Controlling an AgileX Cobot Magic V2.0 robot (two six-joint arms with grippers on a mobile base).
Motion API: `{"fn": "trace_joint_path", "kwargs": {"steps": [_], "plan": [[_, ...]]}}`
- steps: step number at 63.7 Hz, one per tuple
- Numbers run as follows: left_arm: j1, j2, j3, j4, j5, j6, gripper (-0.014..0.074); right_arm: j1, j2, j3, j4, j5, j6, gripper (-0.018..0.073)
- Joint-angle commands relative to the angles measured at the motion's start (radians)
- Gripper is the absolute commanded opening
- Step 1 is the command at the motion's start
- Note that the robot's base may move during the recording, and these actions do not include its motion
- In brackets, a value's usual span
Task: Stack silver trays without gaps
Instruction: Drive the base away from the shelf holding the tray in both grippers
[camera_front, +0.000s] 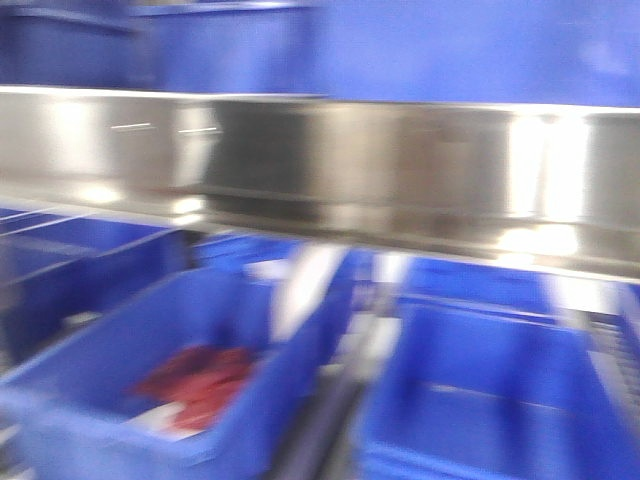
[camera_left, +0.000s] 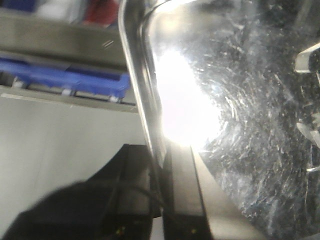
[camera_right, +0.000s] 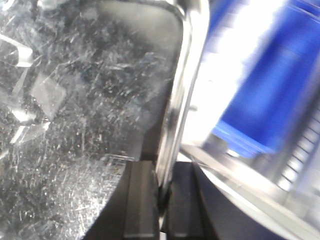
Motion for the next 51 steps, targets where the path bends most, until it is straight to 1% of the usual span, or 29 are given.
{"fn": "trace_joint_path", "kwargs": {"steps": [1,51], "plan": [[-0.008,-0.035,-0.022,0.046,0.086,0.028,-0.0048,0.003,-0.032,-0.032,-0.045,-0.061,-0.030,0.0056],[-0.008,-0.035,-0.022,0.044,0.086,0.028,-0.0048,0.003,-0.032,-0.032,-0.045,-0.060,-0.030,0.0056]]}}
